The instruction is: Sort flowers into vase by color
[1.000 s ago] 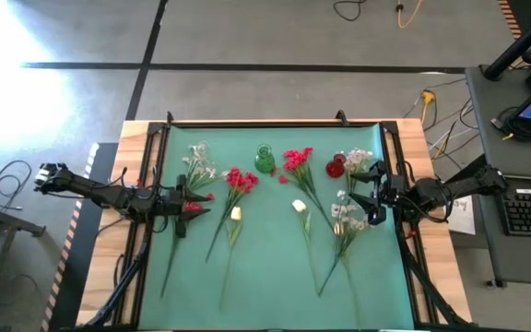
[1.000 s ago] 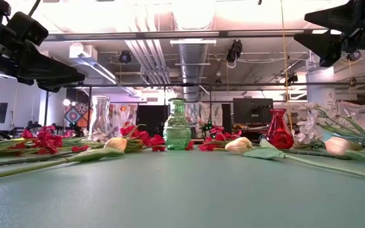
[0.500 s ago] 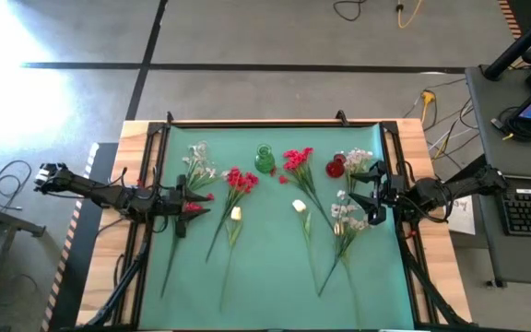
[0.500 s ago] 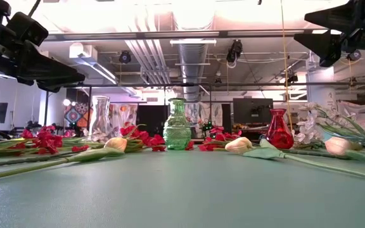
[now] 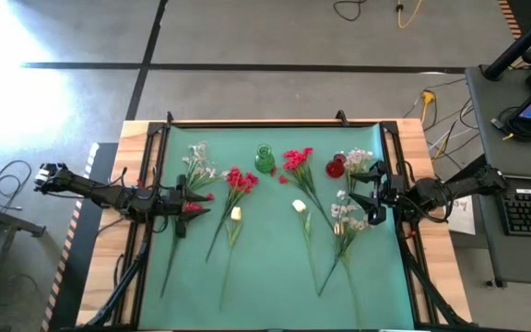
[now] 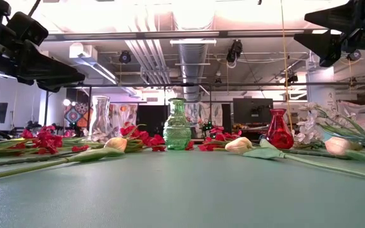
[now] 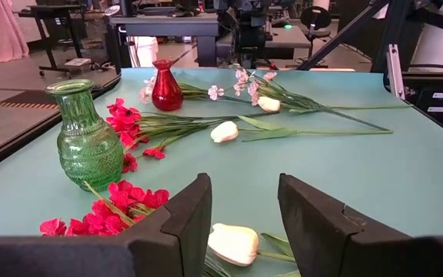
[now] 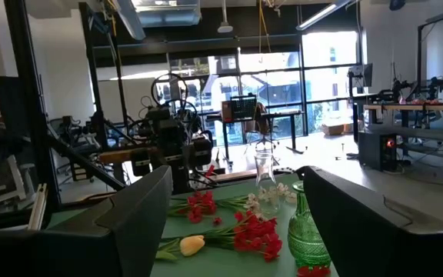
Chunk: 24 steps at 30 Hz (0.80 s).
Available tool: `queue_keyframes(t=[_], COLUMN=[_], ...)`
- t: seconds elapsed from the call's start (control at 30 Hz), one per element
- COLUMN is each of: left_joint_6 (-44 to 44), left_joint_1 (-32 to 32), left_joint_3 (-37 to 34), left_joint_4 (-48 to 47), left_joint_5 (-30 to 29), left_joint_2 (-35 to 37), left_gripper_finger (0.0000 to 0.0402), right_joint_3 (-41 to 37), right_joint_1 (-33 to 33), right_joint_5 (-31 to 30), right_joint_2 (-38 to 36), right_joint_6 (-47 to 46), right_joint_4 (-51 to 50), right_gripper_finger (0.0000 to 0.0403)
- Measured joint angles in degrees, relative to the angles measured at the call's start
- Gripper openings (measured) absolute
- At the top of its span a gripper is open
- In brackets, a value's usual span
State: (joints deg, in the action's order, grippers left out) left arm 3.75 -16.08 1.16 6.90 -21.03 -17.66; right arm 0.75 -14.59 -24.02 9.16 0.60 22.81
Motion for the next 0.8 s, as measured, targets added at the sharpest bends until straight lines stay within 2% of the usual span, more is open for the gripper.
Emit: queue_keyframes(t=[0.53,0.6,0.67,0.8], left_joint_6=[-1.5,9.8,18.7,21.9], left_joint_1=[0.0,0.0,0.0,-0.1], left_joint_3=[0.0,-0.1,0.0,0.0], left_joint_4=[1.7,8.8,16.8,25.4], left_joint_5=[-0.4,0.0,-0.6,1.0], left_joint_2=[0.0,-0.2,-0.4,-0.9], left_gripper_finger=[0.0139,0.0139,0.0139,0.0139], right_joint_3=[0.0,0.0,0.0,2.5], right_joint_1=[0.0,-0.1,0.2,0.2], right_joint_5=[0.0,0.7,-1.6,-2.9], right_joint_2=[0.0,0.0,0.0,1.1], right_joint_6=[2.3,-8.3,-12.4,-14.3], right_joint_4=[0.0,0.9,4.2,5.0], right_gripper_finger=[0.0288,0.0288,0.0288,0.0288])
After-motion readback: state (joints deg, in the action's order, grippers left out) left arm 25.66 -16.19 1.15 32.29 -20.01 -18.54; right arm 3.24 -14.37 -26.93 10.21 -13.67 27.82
